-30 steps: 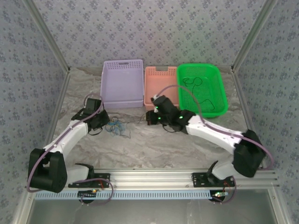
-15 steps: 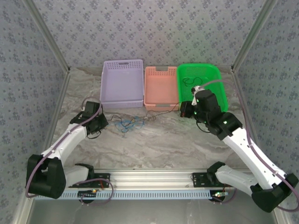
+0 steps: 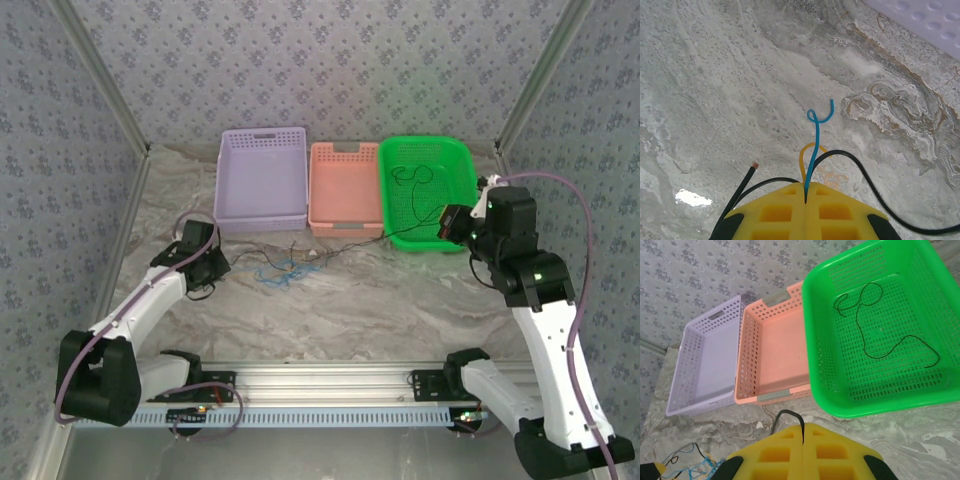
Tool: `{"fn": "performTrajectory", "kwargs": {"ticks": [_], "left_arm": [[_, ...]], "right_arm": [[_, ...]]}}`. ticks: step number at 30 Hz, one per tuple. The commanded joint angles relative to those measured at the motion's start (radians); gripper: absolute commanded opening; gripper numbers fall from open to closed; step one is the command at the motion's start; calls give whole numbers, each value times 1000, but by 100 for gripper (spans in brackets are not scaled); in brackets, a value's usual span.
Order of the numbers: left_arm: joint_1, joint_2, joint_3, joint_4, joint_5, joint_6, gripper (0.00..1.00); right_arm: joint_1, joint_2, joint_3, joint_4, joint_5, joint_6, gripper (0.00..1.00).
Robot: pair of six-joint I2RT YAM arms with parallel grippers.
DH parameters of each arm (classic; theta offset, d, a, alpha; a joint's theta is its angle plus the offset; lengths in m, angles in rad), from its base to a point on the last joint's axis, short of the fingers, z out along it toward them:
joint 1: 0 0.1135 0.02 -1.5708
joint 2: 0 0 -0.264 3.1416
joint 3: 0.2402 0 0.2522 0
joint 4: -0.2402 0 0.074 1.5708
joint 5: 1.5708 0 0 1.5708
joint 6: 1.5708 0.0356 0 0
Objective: Untangle the cables
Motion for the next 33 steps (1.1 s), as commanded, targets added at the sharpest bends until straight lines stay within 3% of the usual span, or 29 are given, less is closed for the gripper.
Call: {"fn": "performTrajectory", "kwargs": {"ticks": [1, 9, 14, 17, 23, 27, 33], "left_arm": [[5, -6, 3, -43, -51, -9, 0], [5, -2, 17, -70, -78, -14, 0], [30, 6, 15, -99, -114, -18, 0], [35, 5, 10, -101, -122, -25, 0], [35, -12, 17, -100, -104, -23, 0], [35, -14, 41, -126, -115, -18, 0], [82, -33, 50, -169, -169, -9, 0]], "right_arm": [[-33, -5, 29, -39, -48, -29, 0], [-117, -4, 66, -66, -62, -41, 0], [-287, -5, 114, -82, -192, -23, 0], [-335, -1, 136, -70, -237, -5, 0], [-325, 4, 122, 3, -325, 5, 0], [-282, -8, 95, -28, -247, -14, 0], [-377, -22, 131, -106, -226, -29, 0]]}}
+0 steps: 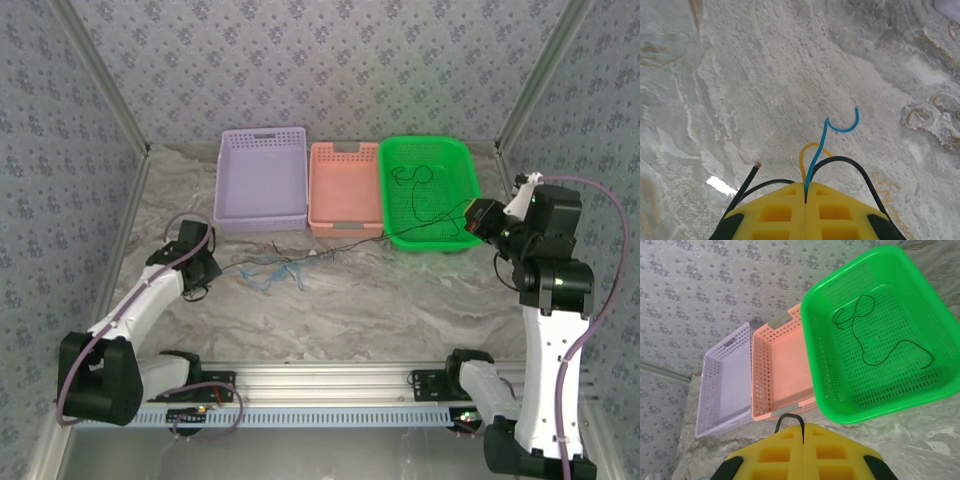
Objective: Untangle the cables
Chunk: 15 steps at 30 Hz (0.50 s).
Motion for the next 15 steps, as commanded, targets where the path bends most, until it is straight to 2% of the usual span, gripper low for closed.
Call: {"fn": "performTrajectory", "kwargs": {"ticks": [1, 6, 9, 12, 15], "left_arm": [[57, -39, 24, -55, -59, 10, 0], [175, -89, 0, -55, -4, 52, 0], [193, -92, 3, -55, 29, 54, 0], [190, -82, 5, -21, 120, 43, 0], [138, -82, 25, 27, 184, 40, 0]], "right_arm": [[-81, -14, 44, -37, 21, -19, 0], [-234, 5, 65, -29, -116, 1, 0], [-253, 4, 59, 25, -165, 13, 0], [-184, 15, 39, 76, -222, 30, 0], [34, 23, 46, 73, -81, 3, 0]]}}
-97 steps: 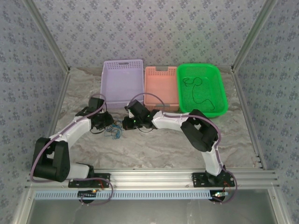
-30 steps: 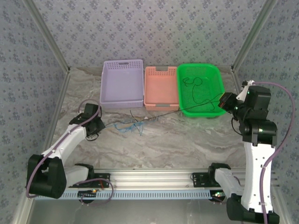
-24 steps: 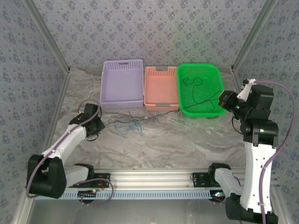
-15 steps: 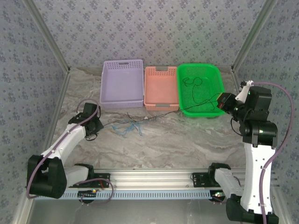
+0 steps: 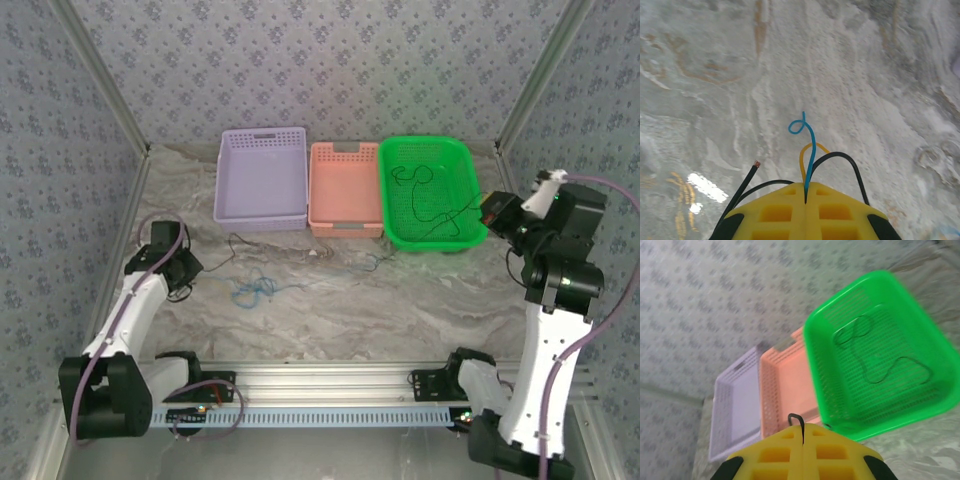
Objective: Untangle the cables
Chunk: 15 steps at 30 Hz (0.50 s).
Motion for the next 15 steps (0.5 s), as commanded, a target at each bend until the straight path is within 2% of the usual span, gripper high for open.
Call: {"fn": "performTrajectory", "kwargs": {"ticks": [1, 5, 9, 12, 15], "left_arm": [[-63, -1, 34, 56, 117, 15, 0], [-186, 23, 80, 127, 206, 12, 0], [-292, 69, 137, 119, 139, -13, 0], [-300, 101, 163, 72, 69, -43, 0], [-301, 95, 170, 32, 14, -62, 0]], "right_arm": [[204, 6, 11, 39, 83, -10, 0], [412, 15, 15, 55, 196, 0, 0], [572, 37, 51, 33, 317, 6, 0], [641, 50, 49, -6, 407, 7, 0], [651, 44, -11, -13, 430, 3, 0]]}}
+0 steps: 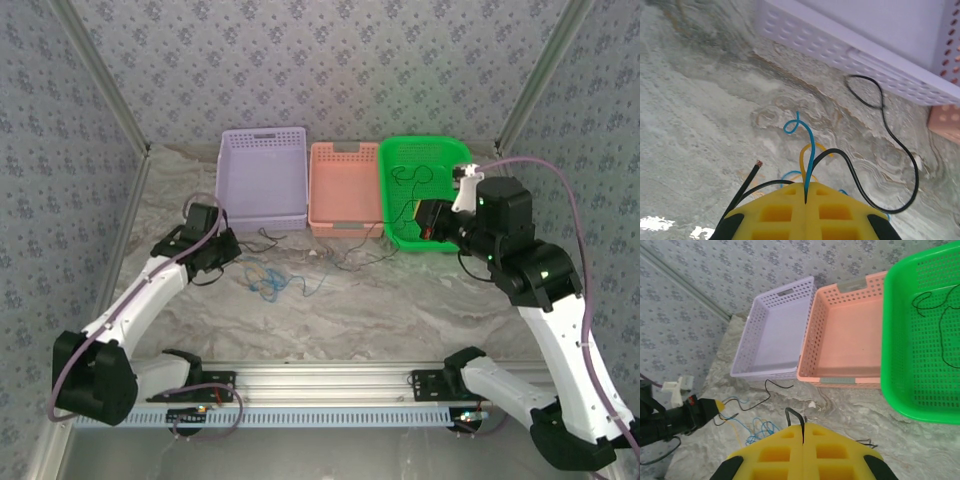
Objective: Untangle the cables
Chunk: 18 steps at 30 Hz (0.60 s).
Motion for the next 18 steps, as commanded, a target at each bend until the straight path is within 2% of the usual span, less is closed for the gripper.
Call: {"fn": "performTrajectory", "kwargs": {"ticks": [1, 2, 6, 8, 12, 15, 18], "left_arm": [[-1, -13, 25, -60, -76, -32, 0], [-1, -23, 22, -61, -78, -30, 0], [-1, -41, 42, -101, -86, -28, 24], [-1, -49, 59, -125, -80, -25, 32], [-3, -93, 94, -166, -57, -26, 53], [-9, -112, 133, -192, -31, -8, 56], [-60, -109, 169, -178, 30, 12, 53]], "right_arm": [[12, -8, -52, -30, 89, 2, 0], [17, -5, -80, -21, 78, 4, 0], [65, 4, -195, 12, 92, 14, 0], [77, 14, -276, 22, 111, 17, 0], [79, 16, -386, 64, 110, 28, 0], [86, 20, -427, 70, 121, 33, 0], [86, 20, -441, 63, 150, 30, 0]]}}
